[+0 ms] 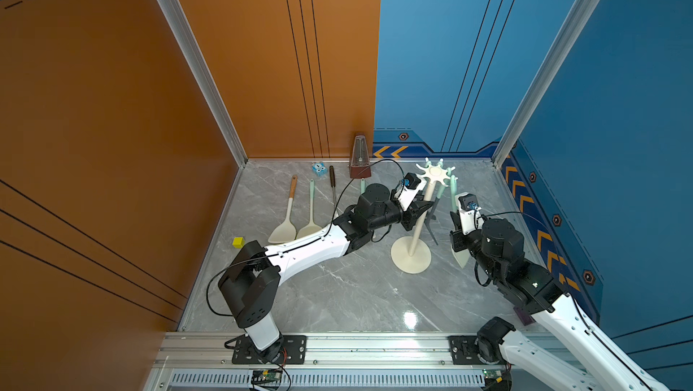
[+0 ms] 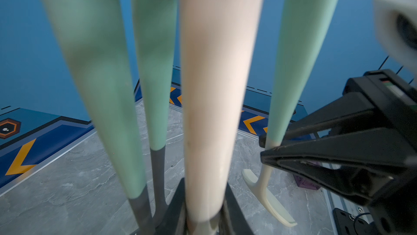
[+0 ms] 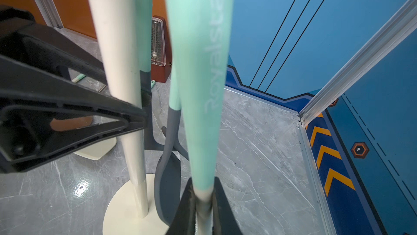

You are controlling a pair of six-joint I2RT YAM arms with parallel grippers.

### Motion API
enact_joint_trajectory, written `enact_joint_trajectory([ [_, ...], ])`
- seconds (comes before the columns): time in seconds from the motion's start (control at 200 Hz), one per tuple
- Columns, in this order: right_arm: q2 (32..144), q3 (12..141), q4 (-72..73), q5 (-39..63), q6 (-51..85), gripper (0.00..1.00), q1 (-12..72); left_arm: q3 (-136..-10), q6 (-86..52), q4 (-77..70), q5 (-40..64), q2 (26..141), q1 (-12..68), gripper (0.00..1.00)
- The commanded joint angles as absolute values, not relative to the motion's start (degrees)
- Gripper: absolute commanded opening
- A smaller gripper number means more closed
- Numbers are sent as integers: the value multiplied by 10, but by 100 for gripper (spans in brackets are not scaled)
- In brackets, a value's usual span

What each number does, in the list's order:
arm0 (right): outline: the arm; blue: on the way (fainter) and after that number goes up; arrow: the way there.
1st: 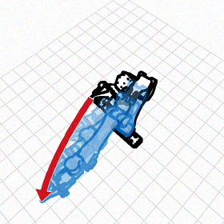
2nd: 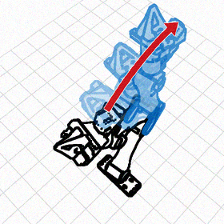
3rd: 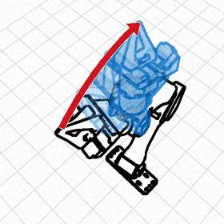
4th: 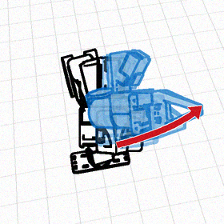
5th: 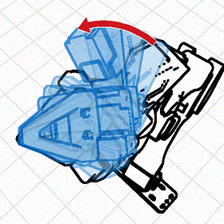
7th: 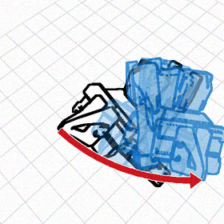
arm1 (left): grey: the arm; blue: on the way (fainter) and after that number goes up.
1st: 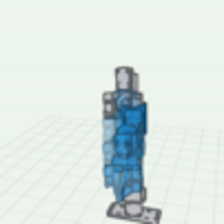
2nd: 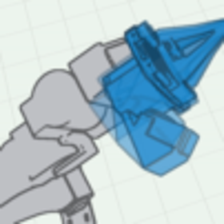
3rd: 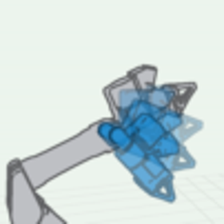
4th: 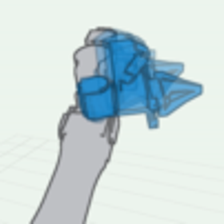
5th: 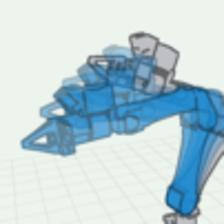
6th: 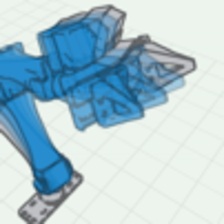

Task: Take the spatula off the kitchen utensil rack
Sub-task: Move the rack to the center of the board.

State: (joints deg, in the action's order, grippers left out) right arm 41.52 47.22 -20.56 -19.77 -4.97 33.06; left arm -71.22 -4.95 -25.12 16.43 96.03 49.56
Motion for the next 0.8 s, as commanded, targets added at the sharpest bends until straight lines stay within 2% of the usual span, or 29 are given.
enact_joint_trajectory([
  [0.0, 398, 480, -198, -238, -64, 0, 334, -715, -75, -259, 169, 966, 497, 0],
  [0.49, 364, 472, -190, -299, -65, 0, 334, -700, -67, -258, 165, 956, 499, 0],
  [0.796, 386, 477, -199, -309, -28, 0, 301, -677, -59, -258, 158, 931, 500, 0],
])
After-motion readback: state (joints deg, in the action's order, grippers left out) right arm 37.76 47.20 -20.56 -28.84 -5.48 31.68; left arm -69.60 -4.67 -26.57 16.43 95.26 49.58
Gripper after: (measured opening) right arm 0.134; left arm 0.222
